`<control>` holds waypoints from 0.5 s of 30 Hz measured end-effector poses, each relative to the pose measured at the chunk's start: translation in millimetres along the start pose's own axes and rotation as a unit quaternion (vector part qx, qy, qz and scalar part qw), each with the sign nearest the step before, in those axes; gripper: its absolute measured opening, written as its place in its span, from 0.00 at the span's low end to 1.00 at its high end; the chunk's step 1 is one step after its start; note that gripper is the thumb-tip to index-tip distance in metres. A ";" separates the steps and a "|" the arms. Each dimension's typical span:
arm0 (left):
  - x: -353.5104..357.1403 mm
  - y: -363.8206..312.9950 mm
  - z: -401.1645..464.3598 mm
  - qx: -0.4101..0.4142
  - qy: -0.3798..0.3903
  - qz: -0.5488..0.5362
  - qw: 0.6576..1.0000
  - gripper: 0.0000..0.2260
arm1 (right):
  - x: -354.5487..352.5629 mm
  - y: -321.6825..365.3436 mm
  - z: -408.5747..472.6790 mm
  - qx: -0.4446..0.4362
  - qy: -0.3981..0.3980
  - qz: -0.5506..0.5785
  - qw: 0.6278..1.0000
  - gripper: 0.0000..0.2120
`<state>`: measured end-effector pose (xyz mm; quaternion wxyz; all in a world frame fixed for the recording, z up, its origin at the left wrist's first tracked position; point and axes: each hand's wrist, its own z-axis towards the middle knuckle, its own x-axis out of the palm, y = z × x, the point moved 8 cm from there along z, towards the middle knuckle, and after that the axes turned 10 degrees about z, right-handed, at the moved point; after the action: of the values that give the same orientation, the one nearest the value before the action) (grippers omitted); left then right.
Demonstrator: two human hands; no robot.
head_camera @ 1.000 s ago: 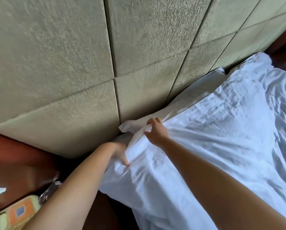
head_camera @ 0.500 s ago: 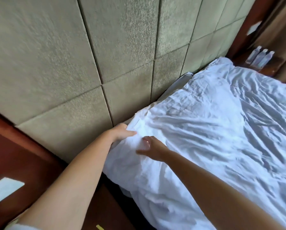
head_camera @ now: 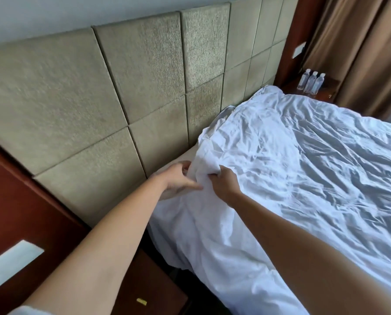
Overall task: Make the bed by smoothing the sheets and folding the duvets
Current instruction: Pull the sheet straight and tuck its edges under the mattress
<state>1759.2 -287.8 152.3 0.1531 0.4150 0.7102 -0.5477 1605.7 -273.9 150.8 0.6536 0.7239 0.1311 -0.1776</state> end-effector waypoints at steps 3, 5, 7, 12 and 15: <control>10.2 17.1 -2.1 0.022 0.039 0.143 0.989 0.49 | -5.3 1.9 1.8 0.002 -0.002 0.027 1.000 0.07; 16.0 25.9 0.3 0.031 0.053 0.165 0.984 0.50 | -5.0 4.7 3.4 0.002 -0.009 0.040 0.999 0.08; 19.5 36.9 8.1 0.009 0.057 0.174 0.983 0.43 | -2.7 4.4 4.0 0.011 -0.023 0.053 0.998 0.09; 14.4 61.9 16.8 -0.030 0.050 0.133 0.989 0.27 | 18.8 6.7 -2.8 0.019 -0.026 0.015 0.999 0.10; 12.4 88.6 8.6 -0.055 0.085 0.134 0.986 0.25 | 46.6 -1.8 -5.2 0.041 0.029 -0.051 0.997 0.11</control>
<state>1816.7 -285.4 83.3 0.1868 0.5427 0.6877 -0.4446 1647.4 -270.6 129.6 0.6091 0.7475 0.1798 -0.1948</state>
